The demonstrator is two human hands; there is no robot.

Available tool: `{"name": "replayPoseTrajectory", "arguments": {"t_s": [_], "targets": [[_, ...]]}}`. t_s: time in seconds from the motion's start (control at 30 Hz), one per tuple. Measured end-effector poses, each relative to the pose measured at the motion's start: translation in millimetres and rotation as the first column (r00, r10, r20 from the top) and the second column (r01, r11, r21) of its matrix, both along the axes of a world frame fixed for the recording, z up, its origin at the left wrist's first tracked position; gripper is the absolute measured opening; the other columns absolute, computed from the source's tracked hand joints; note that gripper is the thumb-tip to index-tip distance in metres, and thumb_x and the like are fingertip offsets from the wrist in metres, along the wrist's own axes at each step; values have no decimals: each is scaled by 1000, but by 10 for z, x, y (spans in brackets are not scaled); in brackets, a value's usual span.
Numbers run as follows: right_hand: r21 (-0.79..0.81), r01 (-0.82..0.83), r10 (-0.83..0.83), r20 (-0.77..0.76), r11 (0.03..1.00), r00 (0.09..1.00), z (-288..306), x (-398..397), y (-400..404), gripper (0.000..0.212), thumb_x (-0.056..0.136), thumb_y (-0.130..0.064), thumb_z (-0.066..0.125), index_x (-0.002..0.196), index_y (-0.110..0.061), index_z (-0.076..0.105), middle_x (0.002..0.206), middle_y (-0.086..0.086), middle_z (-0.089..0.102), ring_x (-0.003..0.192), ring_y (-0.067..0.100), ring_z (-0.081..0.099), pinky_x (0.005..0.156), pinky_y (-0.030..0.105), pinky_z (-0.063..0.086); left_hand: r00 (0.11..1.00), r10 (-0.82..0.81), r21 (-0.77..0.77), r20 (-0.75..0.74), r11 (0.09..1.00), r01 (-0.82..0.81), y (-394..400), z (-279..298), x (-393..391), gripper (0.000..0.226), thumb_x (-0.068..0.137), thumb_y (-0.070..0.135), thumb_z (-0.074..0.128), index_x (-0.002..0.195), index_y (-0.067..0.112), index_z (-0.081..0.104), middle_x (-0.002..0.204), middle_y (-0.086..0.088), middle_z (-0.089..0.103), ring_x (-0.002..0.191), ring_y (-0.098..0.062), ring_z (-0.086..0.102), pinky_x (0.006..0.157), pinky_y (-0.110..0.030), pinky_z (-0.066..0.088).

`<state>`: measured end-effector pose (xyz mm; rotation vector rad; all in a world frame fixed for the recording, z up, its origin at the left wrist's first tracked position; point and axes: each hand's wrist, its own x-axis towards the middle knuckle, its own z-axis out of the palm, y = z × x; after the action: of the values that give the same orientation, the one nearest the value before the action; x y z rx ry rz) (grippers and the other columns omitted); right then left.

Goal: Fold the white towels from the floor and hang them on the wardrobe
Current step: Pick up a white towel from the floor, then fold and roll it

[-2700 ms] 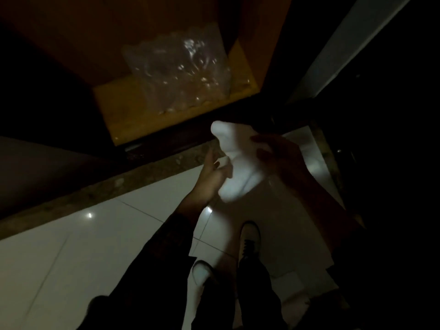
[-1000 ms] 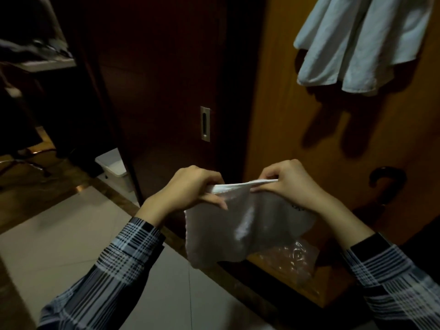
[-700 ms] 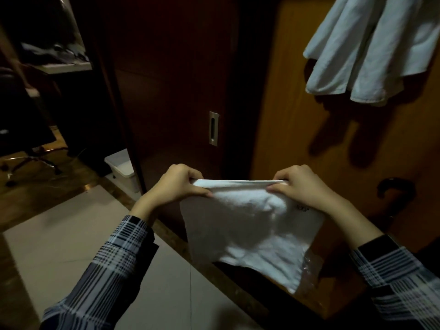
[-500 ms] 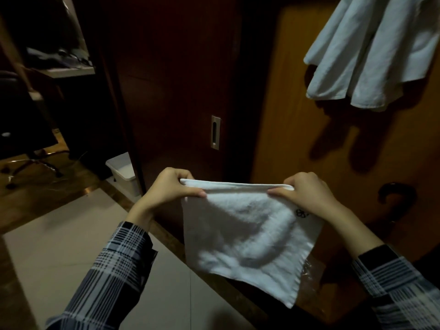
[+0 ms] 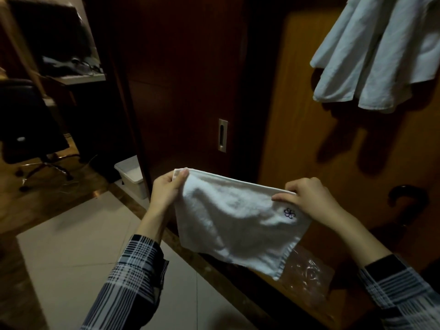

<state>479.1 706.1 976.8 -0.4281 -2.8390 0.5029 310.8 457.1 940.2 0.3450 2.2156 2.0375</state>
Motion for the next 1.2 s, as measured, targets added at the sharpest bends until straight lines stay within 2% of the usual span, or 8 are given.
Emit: {"name": "replayPoseTrajectory", "arguments": {"t_s": [0.1,0.23,0.37,0.53,0.63,0.83,0.97,1.2], "targets": [[-134,-119,123,16,984,992,13,4,-23,2,89,-29,64,88,-29,65,82,-4,71,80,16,67,68,30,49,1000,23,38,16,999,-24,-8,43,4,36,94,38,55,90,5,68,78,-4,65,72,-12,60,67,-25,47],[-339,-289,275,-90,895,957,127,58,-217,32,90,-20,64,118,-35,60,77,-1,72,61,12,67,52,26,46,1000,13,54,15,998,-13,19,84,71,34,95,35,55,90,5,70,80,-8,66,72,-13,60,66,-25,45],[-528,-420,323,-269,739,907,207,49,-537,21,90,1,58,106,-10,67,55,-24,60,49,-8,52,49,5,36,999,-41,91,-16,995,43,68,128,244,31,95,33,55,94,6,72,91,-17,70,80,-22,63,69,-30,50],[-725,-445,342,-299,525,891,222,74,-769,37,74,5,54,106,-10,65,93,-1,71,90,12,69,76,24,55,981,-170,204,-95,961,186,112,235,561,18,92,24,57,97,16,72,93,-12,73,89,-27,69,80,-41,54],[-551,-436,267,-361,712,893,228,44,-876,35,76,4,71,102,-19,69,102,-3,71,96,9,68,86,26,54,954,-268,269,-134,917,296,121,340,777,20,89,24,55,98,15,71,90,-9,73,83,-19,68,74,-30,53],[-385,-320,33,-593,866,804,169,24,-1089,14,78,-7,75,74,-21,73,68,-8,70,63,4,67,61,16,51,932,-316,281,-177,891,356,145,298,1096,24,94,16,48,105,10,68,96,-3,73,91,-11,69,74,-19,53],[-337,-237,37,-507,911,861,57,90,-1116,8,78,-17,76,83,-24,75,75,-15,69,75,-1,65,68,9,48,942,-332,335,-55,882,331,184,183,1184,32,94,25,44,109,8,67,101,-8,72,96,-16,69,78,-23,55],[-295,-71,-26,-313,953,950,-50,173,-1045,17,76,-39,76,78,-22,77,65,-9,68,59,4,63,59,35,56,917,-395,360,52,864,352,231,16,1267,47,98,34,31,102,8,70,96,-10,74,92,-18,70,77,-22,54]]}}
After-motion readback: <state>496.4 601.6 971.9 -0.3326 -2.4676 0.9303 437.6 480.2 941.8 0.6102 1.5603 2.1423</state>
